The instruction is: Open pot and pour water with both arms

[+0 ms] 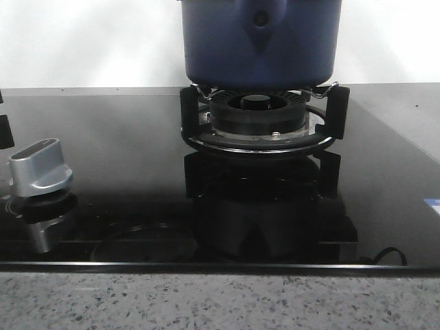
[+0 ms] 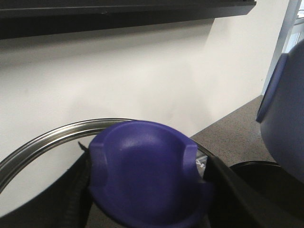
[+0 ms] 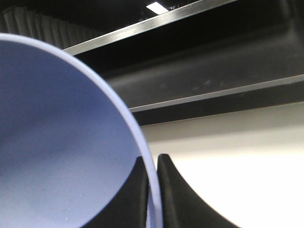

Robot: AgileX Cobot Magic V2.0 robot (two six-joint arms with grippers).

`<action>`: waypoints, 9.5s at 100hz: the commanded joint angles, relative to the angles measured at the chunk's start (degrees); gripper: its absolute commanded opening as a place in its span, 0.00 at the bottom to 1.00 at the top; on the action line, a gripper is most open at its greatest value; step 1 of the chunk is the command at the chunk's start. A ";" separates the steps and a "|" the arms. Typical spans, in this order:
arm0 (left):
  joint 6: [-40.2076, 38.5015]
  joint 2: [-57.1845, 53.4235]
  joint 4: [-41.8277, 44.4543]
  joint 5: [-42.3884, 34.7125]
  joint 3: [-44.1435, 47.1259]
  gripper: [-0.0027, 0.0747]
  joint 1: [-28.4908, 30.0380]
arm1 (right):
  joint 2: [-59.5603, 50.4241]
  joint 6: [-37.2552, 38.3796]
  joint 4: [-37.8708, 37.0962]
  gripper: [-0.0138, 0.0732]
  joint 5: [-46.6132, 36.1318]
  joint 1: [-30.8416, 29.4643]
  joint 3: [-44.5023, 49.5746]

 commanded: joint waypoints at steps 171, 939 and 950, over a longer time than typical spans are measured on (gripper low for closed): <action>-0.18 -3.23 -8.34 7.59 -2.21 0.18 -0.10 | -12.03 -0.25 0.99 0.08 101.83 -14.84 -39.59; -87.60 -89.91 82.29 -40.78 83.65 0.01 3.27 | -77.65 -46.70 48.20 0.08 83.98 -18.36 33.05; -87.60 -93.15 82.29 -40.78 86.62 0.01 3.27 | -77.65 -46.70 48.20 0.08 83.98 -18.36 33.05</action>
